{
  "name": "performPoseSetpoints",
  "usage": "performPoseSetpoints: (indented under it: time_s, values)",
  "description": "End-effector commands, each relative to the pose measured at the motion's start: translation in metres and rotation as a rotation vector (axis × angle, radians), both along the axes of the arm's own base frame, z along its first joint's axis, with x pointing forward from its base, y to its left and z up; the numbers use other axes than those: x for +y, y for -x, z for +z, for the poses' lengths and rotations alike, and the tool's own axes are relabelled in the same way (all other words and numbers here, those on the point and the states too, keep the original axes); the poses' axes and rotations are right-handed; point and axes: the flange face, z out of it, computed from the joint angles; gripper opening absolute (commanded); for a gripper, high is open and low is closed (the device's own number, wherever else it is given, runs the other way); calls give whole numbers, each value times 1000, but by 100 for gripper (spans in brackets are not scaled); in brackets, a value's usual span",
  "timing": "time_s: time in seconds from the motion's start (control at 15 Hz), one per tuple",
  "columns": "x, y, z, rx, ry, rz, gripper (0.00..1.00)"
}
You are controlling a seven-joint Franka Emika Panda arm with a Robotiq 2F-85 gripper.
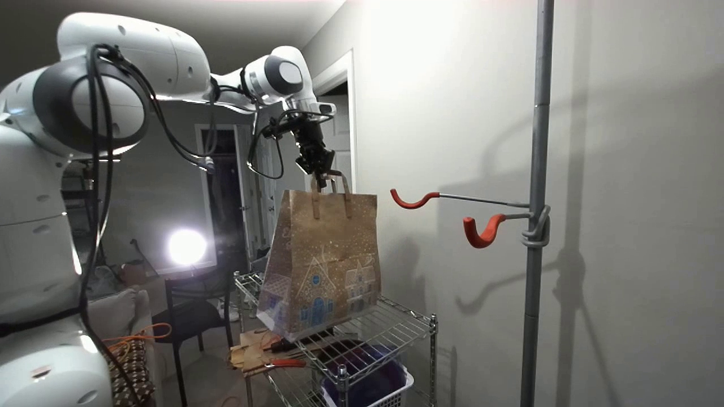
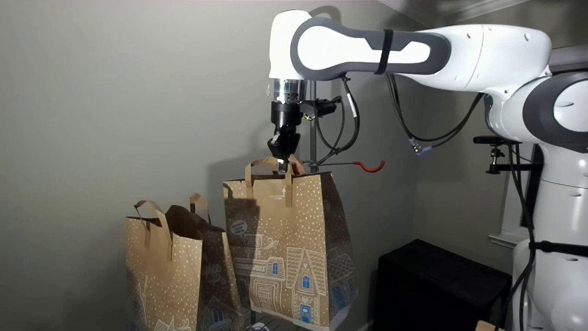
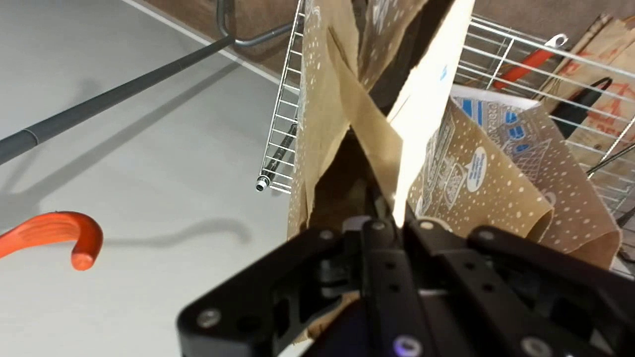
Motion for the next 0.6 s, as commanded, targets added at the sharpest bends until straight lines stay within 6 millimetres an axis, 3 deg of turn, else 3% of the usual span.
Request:
performPoseSetpoints:
  time_s: [0.0, 0.33, 0.53]
  values:
    - [-19, 27, 13, 60, -5, 75, 1]
    - [-55, 41, 6, 197, -21, 53, 1]
    - [-87, 37, -8, 300, -113, -101, 1]
